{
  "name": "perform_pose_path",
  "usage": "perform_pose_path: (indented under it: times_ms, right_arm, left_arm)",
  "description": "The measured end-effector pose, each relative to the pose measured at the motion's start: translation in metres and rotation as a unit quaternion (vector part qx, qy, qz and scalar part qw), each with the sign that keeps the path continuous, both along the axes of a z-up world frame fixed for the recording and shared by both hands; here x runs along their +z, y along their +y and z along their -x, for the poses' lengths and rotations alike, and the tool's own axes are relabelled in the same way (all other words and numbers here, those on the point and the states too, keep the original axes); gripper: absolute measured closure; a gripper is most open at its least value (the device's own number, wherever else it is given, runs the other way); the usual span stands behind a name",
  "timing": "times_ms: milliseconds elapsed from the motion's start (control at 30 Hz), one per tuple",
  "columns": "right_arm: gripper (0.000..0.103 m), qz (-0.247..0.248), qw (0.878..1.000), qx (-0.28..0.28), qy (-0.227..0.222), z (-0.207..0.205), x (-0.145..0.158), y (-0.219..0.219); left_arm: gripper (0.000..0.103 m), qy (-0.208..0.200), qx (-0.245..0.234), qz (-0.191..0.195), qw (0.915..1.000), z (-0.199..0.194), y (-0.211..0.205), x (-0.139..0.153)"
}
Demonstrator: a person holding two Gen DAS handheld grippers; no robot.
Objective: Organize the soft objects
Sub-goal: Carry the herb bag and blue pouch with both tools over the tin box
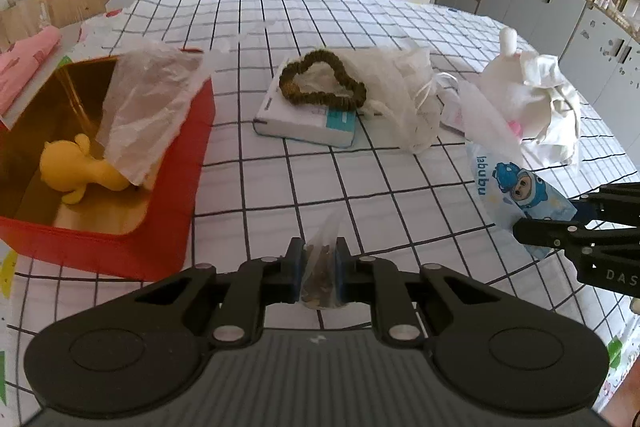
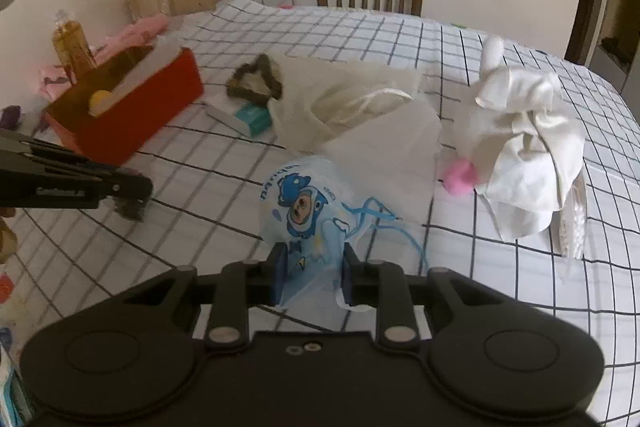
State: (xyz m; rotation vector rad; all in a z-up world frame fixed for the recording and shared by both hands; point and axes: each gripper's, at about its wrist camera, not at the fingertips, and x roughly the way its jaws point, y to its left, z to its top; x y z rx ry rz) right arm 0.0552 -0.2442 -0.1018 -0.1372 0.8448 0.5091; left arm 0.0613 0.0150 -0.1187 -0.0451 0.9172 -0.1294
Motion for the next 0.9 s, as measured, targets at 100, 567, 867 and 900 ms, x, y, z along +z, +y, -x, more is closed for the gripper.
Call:
perform_pose_path:
  times_ms: [100, 567, 867, 900]
  right_arm:
    - [0.077, -0.011, 1.0, 0.003, -0.009, 0.007, 0.011, 0.005]
    - [0.077, -0.042, 0.997, 0.033, -0.047, 0.014, 0.066, 0.048]
    - [0.078, -0.044, 0.996, 0.057, -0.062, 0.01, 0.087, 0.088]
    - [0.078, -0.045, 0.995, 0.059, -0.064, 0.009, 0.09, 0.092]
  left_arm:
    - [0.088, -0.01, -0.002, 0.002, 0.9999, 0.005, 0.003, 0.009]
    - [0.088, -0.068, 0.009, 0.006, 0.9976, 0.015, 0.03, 0.063]
    - [0.088, -0.086, 0.033, -0.005, 0.9958, 0.019, 0.062, 0.084]
    - [0.088, -0.087, 0.036, -0.007, 0.9956, 0.019, 0.066, 0.086]
